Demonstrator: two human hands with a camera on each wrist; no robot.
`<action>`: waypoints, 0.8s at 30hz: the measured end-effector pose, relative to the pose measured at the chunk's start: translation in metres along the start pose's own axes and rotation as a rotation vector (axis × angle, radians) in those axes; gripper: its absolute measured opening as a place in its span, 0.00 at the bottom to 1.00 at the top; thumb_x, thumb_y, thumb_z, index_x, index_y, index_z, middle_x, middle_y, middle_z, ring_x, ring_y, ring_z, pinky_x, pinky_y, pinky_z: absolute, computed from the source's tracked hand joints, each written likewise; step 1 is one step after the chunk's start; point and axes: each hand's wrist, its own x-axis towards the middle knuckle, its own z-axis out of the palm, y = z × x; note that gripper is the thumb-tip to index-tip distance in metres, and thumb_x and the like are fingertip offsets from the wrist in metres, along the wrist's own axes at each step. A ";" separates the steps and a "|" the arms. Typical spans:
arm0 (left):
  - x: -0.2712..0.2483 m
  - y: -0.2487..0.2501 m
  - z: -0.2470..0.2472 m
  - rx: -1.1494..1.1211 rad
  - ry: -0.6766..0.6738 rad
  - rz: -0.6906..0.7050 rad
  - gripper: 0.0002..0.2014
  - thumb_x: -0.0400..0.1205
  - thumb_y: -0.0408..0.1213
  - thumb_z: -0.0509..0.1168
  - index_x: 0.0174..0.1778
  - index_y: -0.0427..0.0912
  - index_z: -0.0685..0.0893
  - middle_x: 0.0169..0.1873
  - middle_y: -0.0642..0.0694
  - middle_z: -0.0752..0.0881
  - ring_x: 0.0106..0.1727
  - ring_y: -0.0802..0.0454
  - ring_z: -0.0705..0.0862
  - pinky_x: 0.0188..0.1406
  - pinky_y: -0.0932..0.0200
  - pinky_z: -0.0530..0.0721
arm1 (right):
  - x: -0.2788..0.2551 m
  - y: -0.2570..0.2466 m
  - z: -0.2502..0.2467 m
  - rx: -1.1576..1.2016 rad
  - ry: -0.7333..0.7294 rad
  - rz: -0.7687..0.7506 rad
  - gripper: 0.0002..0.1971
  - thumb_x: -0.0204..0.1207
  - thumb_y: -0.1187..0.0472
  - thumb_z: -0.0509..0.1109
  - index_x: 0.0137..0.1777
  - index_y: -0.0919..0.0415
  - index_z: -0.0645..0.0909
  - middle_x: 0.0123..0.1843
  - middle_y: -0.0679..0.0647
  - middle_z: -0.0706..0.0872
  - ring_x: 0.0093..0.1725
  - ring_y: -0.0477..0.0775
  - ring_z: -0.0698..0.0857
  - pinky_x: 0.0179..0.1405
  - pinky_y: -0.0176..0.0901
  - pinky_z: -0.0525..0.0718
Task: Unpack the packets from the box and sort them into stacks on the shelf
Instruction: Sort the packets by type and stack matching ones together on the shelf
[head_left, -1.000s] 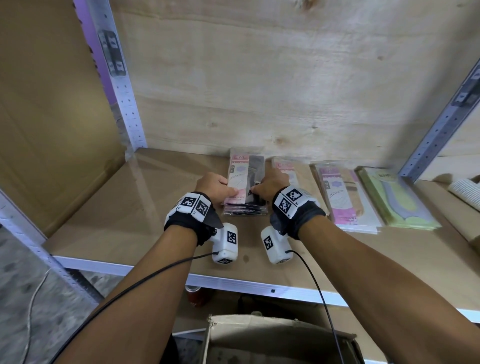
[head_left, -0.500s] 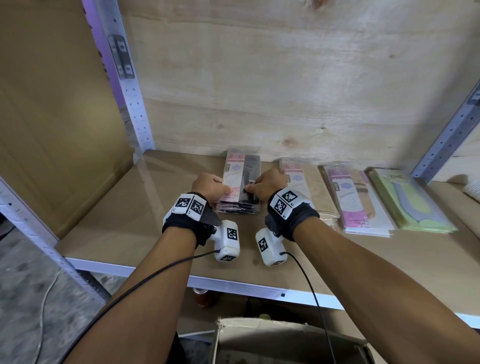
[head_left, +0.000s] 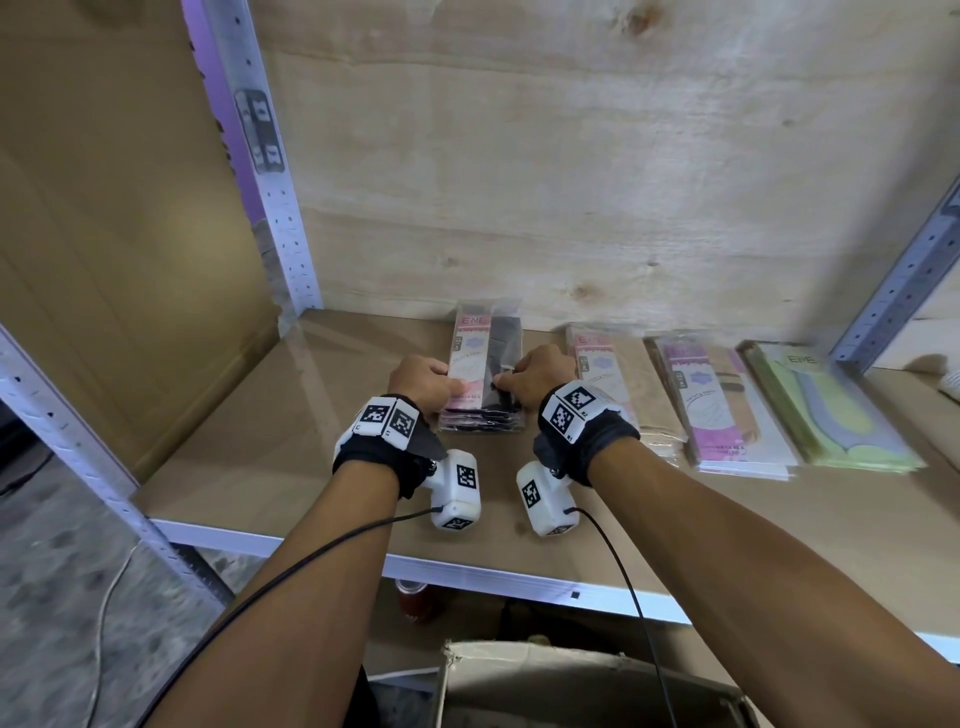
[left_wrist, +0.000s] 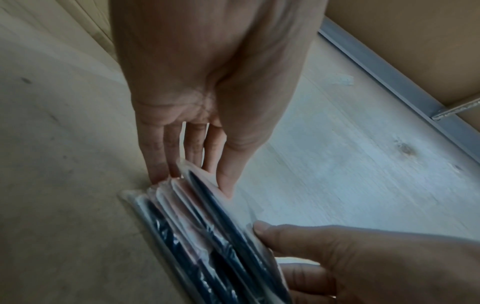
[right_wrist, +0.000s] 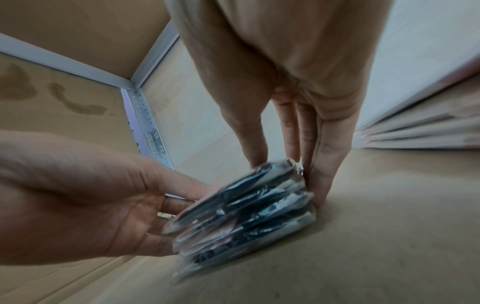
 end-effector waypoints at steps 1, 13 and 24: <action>0.000 0.000 0.000 0.000 0.004 0.001 0.12 0.78 0.36 0.77 0.57 0.38 0.92 0.58 0.40 0.92 0.57 0.43 0.91 0.63 0.46 0.88 | -0.001 0.000 0.000 0.003 0.000 0.002 0.18 0.72 0.50 0.79 0.51 0.66 0.89 0.49 0.60 0.90 0.41 0.54 0.85 0.27 0.33 0.73; -0.019 0.021 -0.006 0.077 0.161 0.052 0.22 0.80 0.42 0.73 0.69 0.39 0.84 0.67 0.42 0.86 0.68 0.41 0.84 0.72 0.45 0.80 | -0.013 0.009 -0.036 0.059 0.057 -0.131 0.23 0.78 0.46 0.72 0.64 0.63 0.84 0.58 0.60 0.89 0.56 0.60 0.88 0.56 0.48 0.86; -0.064 0.101 0.088 0.043 -0.014 0.374 0.15 0.81 0.42 0.71 0.62 0.44 0.86 0.56 0.51 0.87 0.56 0.50 0.85 0.40 0.67 0.77 | -0.024 0.115 -0.116 0.169 0.187 0.052 0.18 0.77 0.57 0.74 0.66 0.59 0.85 0.63 0.57 0.89 0.64 0.57 0.86 0.67 0.44 0.80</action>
